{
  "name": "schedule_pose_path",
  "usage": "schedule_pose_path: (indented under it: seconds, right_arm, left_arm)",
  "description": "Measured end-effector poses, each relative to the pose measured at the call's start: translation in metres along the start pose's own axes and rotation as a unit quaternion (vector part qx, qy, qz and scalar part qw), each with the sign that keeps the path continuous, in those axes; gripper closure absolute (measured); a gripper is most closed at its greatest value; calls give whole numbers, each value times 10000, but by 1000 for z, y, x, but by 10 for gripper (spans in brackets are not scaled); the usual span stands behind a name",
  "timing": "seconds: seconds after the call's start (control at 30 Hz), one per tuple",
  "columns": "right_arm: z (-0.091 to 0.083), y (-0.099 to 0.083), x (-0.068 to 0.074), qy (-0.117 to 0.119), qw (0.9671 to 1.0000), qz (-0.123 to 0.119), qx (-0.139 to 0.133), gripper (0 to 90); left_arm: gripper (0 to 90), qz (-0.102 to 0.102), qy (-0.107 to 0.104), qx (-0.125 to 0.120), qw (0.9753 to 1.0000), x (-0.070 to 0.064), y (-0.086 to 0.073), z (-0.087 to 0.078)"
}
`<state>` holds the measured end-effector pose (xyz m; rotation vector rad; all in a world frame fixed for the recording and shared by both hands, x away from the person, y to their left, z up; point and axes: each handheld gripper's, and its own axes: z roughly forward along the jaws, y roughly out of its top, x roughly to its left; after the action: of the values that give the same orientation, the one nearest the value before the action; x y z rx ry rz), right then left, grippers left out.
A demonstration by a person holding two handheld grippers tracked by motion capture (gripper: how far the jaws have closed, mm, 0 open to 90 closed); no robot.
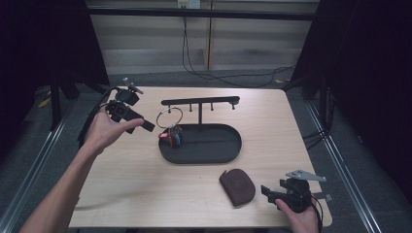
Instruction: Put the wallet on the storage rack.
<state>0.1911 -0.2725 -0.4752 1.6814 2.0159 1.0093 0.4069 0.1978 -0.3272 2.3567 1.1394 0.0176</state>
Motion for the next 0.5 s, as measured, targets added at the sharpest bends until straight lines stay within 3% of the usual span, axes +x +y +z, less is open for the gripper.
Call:
schedule_pose_path:
  seconds: [0.1,0.2,0.27,0.33,0.43,0.5]
  right_arm:
    - [-1,0,0,2,10000,-16,-11,209]
    - [-2,0,1,0,10000,-10,-31,208]
    - [-1,0,1,0,10000,-5,2,209]
    - [-1,0,1,0,10000,5,-6,208]
    - [-1,0,0,-3,10000,-3,3,208]
    - [-1,0,0,4,10000,2,2,208]
  left_arm:
    - [249,24,-32,-106,9999,0,-10,-1]
    - [215,88,-127,-369,9992,1,-21,-3]
    - [212,42,-18,-551,9985,0,-26,-4]
    - [181,102,-270,-545,9981,5,-31,-3]
    - [181,2,-265,-747,9969,9,-43,-1]
    - [175,28,-222,-697,9973,10,-50,2]
